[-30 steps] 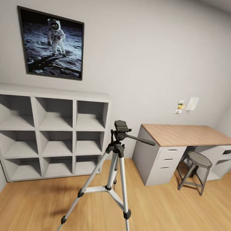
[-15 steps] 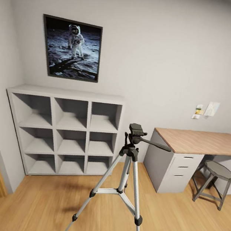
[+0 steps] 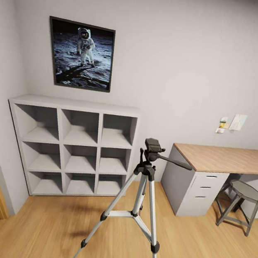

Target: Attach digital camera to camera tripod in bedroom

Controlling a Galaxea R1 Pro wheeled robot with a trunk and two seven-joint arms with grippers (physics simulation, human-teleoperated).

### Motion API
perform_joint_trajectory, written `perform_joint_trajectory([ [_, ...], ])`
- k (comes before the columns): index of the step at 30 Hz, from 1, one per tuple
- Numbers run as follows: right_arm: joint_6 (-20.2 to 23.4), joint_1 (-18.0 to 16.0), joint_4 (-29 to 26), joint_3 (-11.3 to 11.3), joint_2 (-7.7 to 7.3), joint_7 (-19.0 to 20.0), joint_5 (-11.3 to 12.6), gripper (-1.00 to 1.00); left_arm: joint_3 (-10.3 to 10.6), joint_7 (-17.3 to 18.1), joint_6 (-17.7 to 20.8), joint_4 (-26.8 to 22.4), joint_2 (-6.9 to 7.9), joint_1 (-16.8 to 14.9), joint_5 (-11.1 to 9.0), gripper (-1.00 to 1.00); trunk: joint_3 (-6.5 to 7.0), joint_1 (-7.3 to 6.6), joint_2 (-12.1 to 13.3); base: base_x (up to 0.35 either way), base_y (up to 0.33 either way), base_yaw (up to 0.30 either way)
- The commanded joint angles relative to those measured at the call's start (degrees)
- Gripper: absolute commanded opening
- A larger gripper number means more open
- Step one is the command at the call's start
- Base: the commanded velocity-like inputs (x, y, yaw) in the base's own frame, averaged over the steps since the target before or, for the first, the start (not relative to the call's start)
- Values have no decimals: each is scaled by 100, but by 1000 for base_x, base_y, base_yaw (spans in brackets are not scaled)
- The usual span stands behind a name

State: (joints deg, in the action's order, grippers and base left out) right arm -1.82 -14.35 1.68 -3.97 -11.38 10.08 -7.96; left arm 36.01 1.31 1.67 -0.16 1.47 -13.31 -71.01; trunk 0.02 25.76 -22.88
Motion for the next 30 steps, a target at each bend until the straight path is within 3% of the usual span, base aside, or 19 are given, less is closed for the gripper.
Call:
perform_joint_trajectory([
  [1, -19, -6, 17, -43, -3, 12, -56, 100, 47, 13, 19, -1, -2, -2, -54, -100, -2, 3, -4, 100, -65, 2],
  [16, -20, -6, 17, -43, -13, 12, -56, 100, 47, 10, 18, -1, -23, -1, 167, -100, -2, 3, -4, 204, -155, 0],
  [30, -19, -6, 17, -43, -8, 12, -56, 100, 47, 10, 17, -1, -23, -2, 200, -100, -2, 3, -4, 34, -30, 0],
])
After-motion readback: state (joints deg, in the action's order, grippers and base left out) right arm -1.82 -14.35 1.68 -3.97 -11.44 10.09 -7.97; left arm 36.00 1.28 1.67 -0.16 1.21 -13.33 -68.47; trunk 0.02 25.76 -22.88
